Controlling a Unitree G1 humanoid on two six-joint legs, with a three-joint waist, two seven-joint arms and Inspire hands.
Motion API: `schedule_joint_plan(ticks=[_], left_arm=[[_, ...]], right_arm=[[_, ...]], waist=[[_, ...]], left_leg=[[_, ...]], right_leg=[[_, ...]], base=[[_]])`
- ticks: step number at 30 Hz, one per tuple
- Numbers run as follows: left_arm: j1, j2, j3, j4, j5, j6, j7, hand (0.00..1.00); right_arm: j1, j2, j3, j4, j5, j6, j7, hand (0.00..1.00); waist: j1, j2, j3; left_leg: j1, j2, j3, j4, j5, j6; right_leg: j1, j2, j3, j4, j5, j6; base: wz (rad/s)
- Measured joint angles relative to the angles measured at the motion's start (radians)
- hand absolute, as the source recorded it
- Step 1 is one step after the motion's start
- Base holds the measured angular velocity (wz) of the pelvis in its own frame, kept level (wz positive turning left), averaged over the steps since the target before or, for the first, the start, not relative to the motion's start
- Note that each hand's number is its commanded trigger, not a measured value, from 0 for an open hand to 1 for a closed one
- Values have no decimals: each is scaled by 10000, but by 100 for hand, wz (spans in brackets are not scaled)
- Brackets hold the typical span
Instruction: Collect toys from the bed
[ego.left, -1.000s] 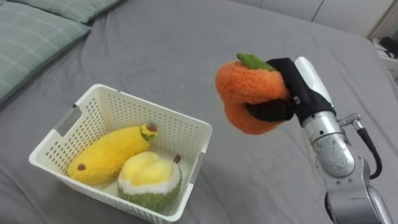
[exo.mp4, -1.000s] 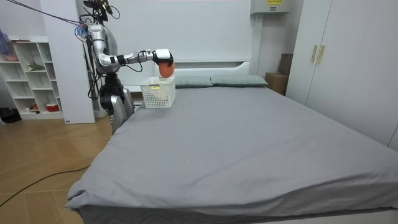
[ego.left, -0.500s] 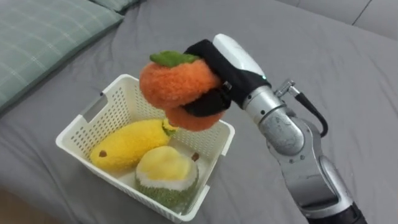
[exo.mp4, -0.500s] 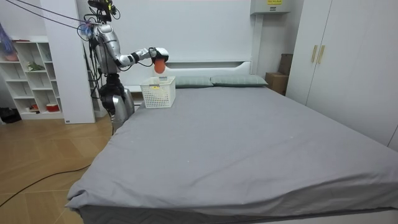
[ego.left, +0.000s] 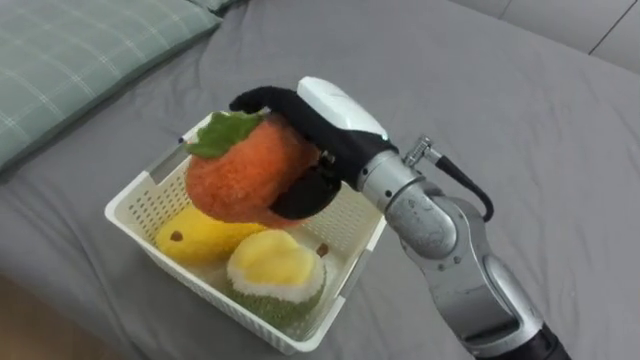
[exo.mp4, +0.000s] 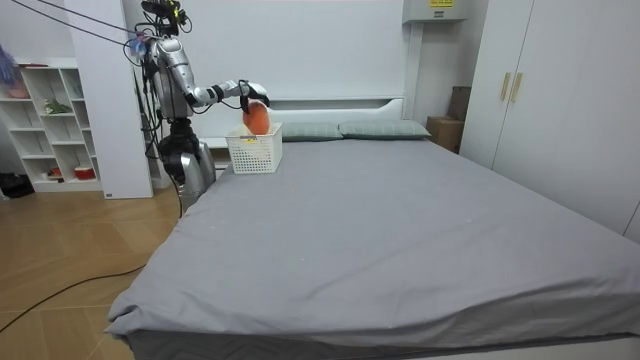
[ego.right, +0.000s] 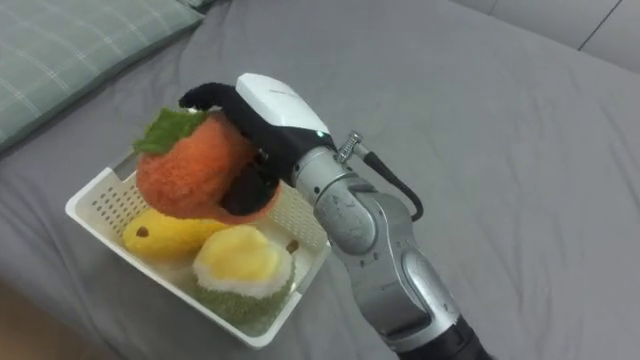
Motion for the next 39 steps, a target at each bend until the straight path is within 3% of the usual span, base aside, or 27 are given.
schedule_joint_plan(ticks=[13,24,27,32,39], left_arm=[[-228,140,-23,-7,1,6,-10,0],[-214,133,132,-5,-2,6,2,0],[-184,129,177,-3,1,5,12,0],[15,129,240,-6,13,-2,183,0],[176,57,345,72,-8,-211,471,0]], right_arm=[[4,-335,-8,170,384,17,1,0],[4,-342,-243,167,586,-42,-270,0],[22,-339,-751,149,689,-181,-456,0],[800,-413,-1617,-412,562,-350,-785,0],[1904,-666,-2706,-452,1108,-638,-1583,0]], waist=[[-227,41,12],[-364,63,8],[-577,109,-13],[-1070,284,-129],[-1783,556,-140]], left_leg=[[-14,4,107,7,1,1],[-46,1,110,32,1,1],[-43,1,139,36,2,2],[20,12,264,26,2,2],[162,30,541,-27,-1,4]], right_leg=[[-111,18,270,-1,-1,0],[-122,9,260,5,-1,0],[-126,-7,251,5,0,0],[-113,8,351,7,2,-1],[-100,10,685,24,8,9]], base=[[-2],[0],[-1],[-5],[-13]])
